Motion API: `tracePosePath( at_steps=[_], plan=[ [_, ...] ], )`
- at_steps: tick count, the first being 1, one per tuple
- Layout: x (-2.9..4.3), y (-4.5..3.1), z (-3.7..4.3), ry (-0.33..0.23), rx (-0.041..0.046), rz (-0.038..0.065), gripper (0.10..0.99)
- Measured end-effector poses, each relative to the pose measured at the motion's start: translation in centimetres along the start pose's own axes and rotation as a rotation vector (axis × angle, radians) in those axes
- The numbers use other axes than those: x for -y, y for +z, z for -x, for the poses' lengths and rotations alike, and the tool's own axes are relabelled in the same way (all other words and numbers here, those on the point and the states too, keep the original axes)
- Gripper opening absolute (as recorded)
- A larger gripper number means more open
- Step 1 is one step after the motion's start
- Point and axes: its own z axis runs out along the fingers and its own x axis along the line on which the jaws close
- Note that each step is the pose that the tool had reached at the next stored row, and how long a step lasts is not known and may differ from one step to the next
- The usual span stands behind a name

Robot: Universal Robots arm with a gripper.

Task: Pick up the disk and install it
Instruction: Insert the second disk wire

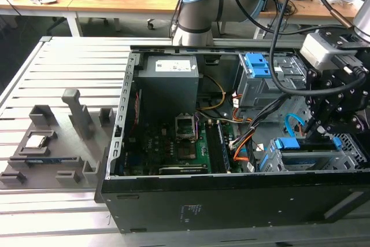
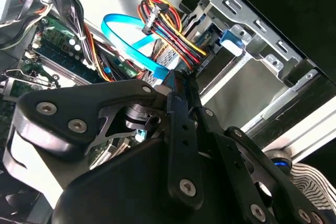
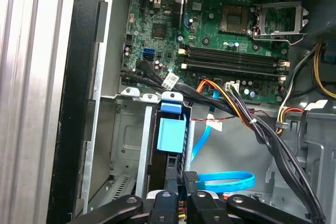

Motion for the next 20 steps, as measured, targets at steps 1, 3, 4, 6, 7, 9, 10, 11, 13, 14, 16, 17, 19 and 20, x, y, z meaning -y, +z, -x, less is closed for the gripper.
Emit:
tracePosePath(
  at_steps=[1,3,4,6,7,9,10,11,13,14,16,17,19,20],
  plan=[
    [0.00,-0.04,-0.01,-0.001,-0.0001,0.000,0.161],
    [-0.01,-0.12,-0.01,-0.005,0.0001,-0.001,0.161],
    [-0.02,-0.15,-0.10,-0.007,-0.0005,-0.001,0.161],
    [-0.06,-0.14,-0.41,-0.011,-0.0005,-0.001,0.161],
    [-0.07,-0.13,-0.48,-0.012,-0.0002,-0.001,0.161],
    [-0.08,-0.13,-0.58,-0.013,0.0021,-0.002,0.161],
    [-0.08,-0.13,-0.58,-0.013,0.0051,-0.002,0.161],
    [-0.08,-0.11,-0.58,-0.014,0.0093,-0.002,0.161],
    [-0.08,-0.05,-0.59,-0.014,0.0123,-0.003,0.161],
    [-0.09,-0.05,-0.61,-0.014,0.0123,-0.003,0.161],
    [-0.09,-0.17,-0.64,-0.014,0.0124,-0.003,0.161],
    [-0.09,-0.20,-0.66,-0.014,0.0122,-0.003,0.161],
    [-0.10,-0.20,-0.68,-0.014,0.0124,-0.003,0.161],
    [-0.10,-0.11,-0.69,-0.014,0.0123,-0.003,0.161]
  ],
)
